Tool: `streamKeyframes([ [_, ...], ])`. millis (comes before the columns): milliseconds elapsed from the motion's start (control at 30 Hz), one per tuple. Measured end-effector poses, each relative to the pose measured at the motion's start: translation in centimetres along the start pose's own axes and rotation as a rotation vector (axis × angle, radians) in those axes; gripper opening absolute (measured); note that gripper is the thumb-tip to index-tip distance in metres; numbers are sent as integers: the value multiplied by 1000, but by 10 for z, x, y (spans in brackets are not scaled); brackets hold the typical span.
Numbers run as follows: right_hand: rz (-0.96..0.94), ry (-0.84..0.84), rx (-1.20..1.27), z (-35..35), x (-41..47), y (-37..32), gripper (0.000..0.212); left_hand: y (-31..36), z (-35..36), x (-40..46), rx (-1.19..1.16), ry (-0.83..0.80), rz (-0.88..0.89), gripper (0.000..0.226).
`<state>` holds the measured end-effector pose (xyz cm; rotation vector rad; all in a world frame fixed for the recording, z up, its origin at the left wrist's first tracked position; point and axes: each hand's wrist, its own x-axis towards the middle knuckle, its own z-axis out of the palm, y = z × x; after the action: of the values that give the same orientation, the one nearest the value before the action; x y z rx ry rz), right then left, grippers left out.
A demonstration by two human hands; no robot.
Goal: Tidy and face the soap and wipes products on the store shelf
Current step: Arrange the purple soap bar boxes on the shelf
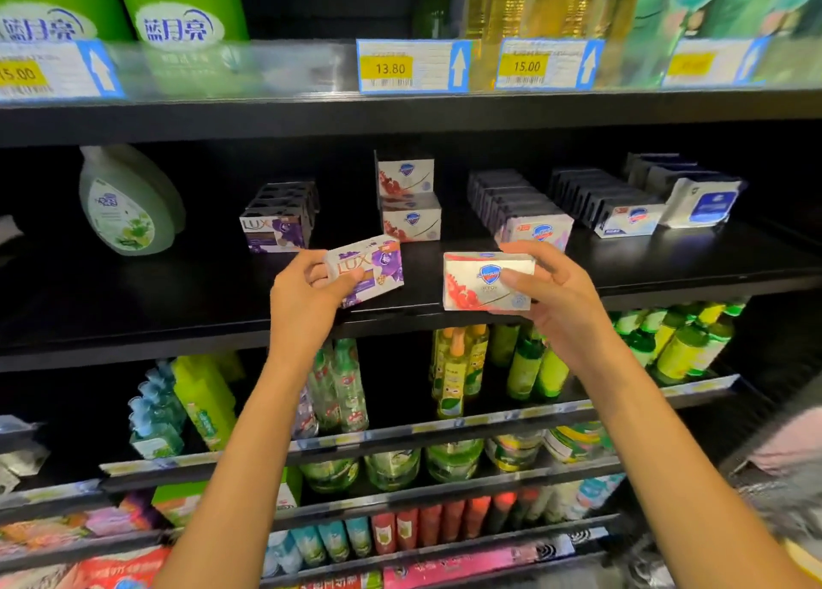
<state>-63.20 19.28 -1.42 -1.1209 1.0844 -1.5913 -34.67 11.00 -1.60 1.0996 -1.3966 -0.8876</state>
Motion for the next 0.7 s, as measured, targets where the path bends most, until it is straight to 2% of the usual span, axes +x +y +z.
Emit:
streamKeyframes([
  [167,-34,80,25,-43,-48,-11,50,10,39,-48,-162,-116,-23,21],
  [300,-43,218,25,-97,-105,-20,46,4,89,-99,-299,-241,-135,22],
  [400,-32,312,29,-142,-158,-24,62,-6,136,-140,-331,-347,-215,17],
  [433,-29,341,26,-157,-176,-24,64,-9,154,-155,-356,-379,-242,12],
  [500,-29,415,21,-186,-214,-23,65,-12,189,-186,-399,-443,-320,18],
  [600,-1,538,19,-222,-271,-24,58,-12,236,-233,-441,-551,-411,29],
  [700,31,641,35,-253,-326,-25,40,-16,278,-276,-461,-643,-474,30],
])
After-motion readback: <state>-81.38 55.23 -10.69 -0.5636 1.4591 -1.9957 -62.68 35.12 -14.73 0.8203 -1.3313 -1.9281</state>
